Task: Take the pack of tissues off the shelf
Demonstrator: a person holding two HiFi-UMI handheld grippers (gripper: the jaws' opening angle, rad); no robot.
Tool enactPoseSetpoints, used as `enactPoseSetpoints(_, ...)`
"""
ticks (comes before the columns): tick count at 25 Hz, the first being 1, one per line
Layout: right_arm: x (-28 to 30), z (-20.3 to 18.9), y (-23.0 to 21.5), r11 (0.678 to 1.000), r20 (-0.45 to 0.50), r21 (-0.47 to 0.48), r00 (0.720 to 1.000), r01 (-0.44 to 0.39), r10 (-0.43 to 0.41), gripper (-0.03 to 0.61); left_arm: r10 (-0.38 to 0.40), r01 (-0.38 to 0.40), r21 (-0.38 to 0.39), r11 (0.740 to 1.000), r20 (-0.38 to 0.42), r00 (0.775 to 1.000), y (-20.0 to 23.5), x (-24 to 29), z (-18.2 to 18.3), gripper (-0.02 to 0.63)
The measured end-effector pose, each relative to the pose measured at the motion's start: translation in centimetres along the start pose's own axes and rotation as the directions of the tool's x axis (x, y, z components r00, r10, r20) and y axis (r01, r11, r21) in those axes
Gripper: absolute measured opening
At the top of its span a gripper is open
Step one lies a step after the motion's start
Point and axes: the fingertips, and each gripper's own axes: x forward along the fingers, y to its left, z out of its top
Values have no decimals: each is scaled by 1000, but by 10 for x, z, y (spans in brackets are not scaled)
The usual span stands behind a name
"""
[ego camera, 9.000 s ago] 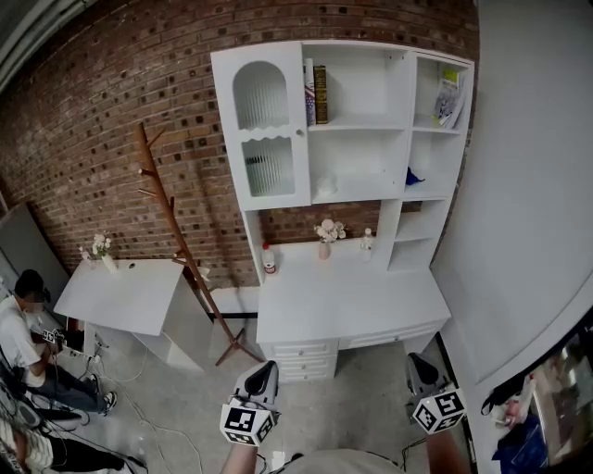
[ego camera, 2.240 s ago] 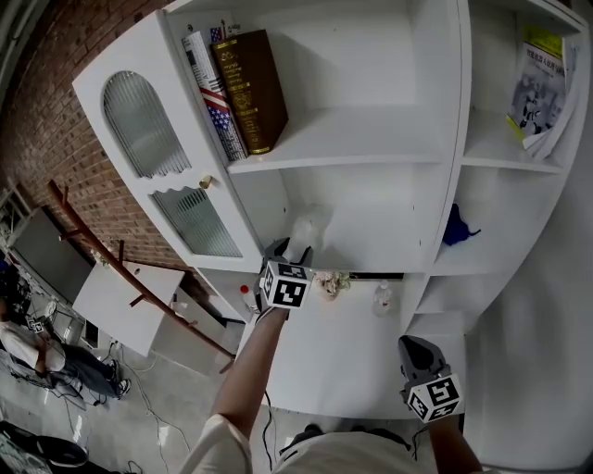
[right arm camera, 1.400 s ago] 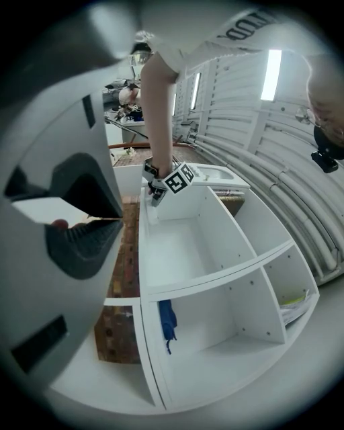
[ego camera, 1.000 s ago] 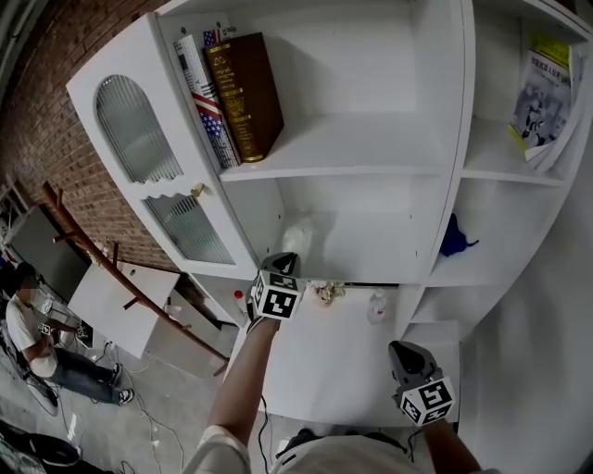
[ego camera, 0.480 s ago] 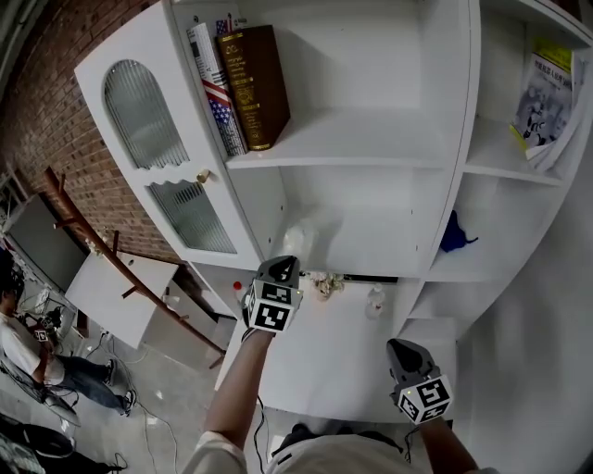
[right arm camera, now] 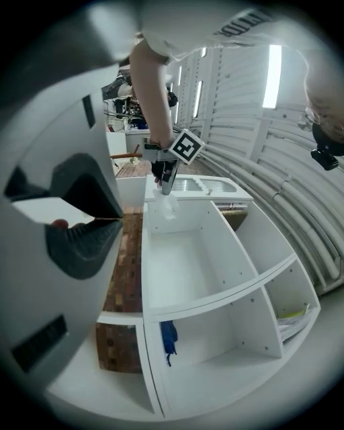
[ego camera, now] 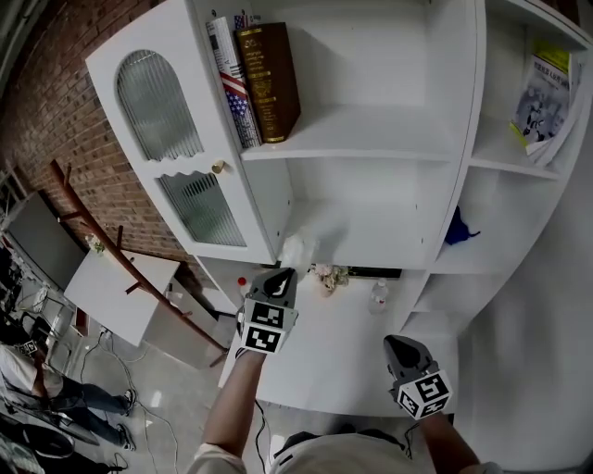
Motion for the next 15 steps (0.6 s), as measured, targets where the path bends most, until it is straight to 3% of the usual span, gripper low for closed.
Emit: enactPoseSetpoints(15, -15, 13, 65, 996, 5, -29, 996, 86, -86, 29, -52, 54, -29, 998, 67, 996, 8, -84, -33, 28)
